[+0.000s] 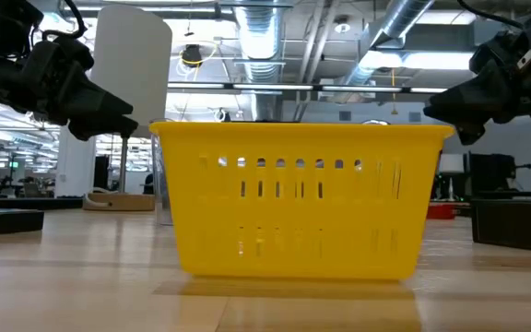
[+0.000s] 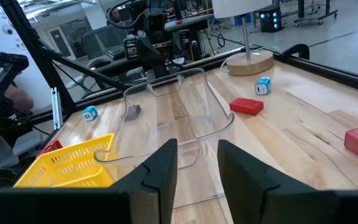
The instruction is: Pick & Place Office items
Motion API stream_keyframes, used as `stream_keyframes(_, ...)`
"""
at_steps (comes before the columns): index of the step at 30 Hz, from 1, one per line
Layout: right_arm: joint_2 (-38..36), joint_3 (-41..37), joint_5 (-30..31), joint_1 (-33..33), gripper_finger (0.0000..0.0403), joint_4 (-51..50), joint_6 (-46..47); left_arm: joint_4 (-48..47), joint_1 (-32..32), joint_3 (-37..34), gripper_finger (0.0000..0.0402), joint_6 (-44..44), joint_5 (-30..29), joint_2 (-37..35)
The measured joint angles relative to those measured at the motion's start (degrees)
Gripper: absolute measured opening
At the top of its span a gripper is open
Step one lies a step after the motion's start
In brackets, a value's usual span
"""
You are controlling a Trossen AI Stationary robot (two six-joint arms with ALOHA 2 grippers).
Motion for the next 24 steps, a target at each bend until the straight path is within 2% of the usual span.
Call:
stream_keyframes(4,0.00,0.02,0.02,0.00,0.0109,0.02,0.01,0.01,0.02,0.01,0.0253,2.20,-0.19,0.00)
stream_keyframes(8,-0.02,0.01,0.01,-0.02,0.0109,0.02,0.00,0.23,0.26,-0.01,0.0253,25.98,-1.62,0.00)
stream_keyframes(10,-0.01,0.00,0.00,-0.01,0.0109,0.01,0.00,0.23,0.26,-0.01,0.0253,30.74,-1.60,0.00)
stream_keyframes(24,0.00,0.01,0.01,-0.05,0.0109,0.01,-2.08,0.23,0.26,0.00,0.0253,34.49,-1.56,0.00)
